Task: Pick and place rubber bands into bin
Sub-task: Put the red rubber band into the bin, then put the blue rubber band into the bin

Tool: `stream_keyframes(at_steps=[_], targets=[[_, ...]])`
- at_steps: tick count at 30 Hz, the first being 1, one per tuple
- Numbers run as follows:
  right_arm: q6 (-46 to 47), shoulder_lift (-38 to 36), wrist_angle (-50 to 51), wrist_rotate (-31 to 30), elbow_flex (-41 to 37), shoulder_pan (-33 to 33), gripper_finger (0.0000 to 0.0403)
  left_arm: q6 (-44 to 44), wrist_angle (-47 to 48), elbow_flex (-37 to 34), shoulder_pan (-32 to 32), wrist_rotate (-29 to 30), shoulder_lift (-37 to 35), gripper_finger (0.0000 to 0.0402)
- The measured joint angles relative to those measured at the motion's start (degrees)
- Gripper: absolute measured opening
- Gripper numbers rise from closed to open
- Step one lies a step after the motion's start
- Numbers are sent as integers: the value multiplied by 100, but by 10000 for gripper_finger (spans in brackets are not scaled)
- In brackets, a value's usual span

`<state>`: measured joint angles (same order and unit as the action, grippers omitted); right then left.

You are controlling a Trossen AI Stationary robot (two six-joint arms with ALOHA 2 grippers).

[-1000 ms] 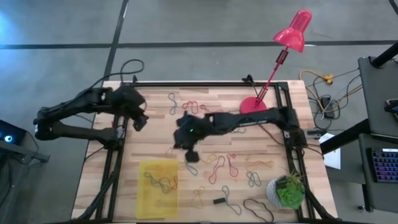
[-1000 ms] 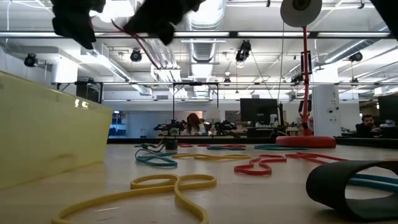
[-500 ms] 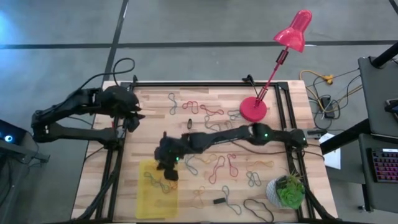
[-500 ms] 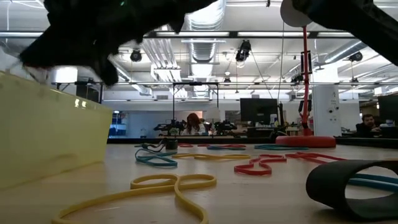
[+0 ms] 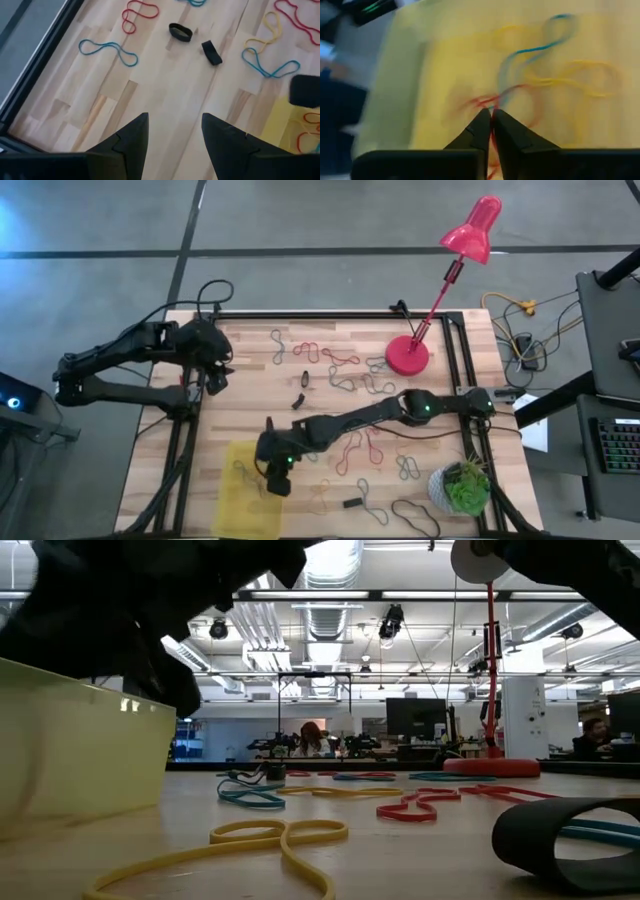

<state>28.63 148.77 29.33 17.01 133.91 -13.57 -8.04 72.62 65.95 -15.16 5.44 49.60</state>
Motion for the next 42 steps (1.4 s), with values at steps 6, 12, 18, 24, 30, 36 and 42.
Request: stream_keyframes(at_steps=[6, 12, 18, 24, 30, 36, 42], targets=[[132, -39, 66, -253, -7, 16, 88, 0, 1, 0, 0, -1, 77, 168], [-969, -526, 487, -682, -11, -76, 162, -17, 9, 0, 0, -3, 64, 168], [-2305, -1123, 2776, -2152, -2, -491, 178, -11, 90, 0, 0, -44, 54, 168], [-1711, -1222, 4051, -2617, -7, -880, 178, 191, -132, -11, 0, -524, 122, 168], [-399, -1222, 4592, -2610, -88, -1309, 178, 256, -1476, -338, -91, -575, 756, 168], [1541, -1224, 5749, -2948, -118, -1876, 178, 234, -2642, -708, -772, -356, 2346, 168], [3181, -1248, 6073, -3250, -234, -2436, 178, -666, -3193, -389, -1905, 172, 3767, 168]])
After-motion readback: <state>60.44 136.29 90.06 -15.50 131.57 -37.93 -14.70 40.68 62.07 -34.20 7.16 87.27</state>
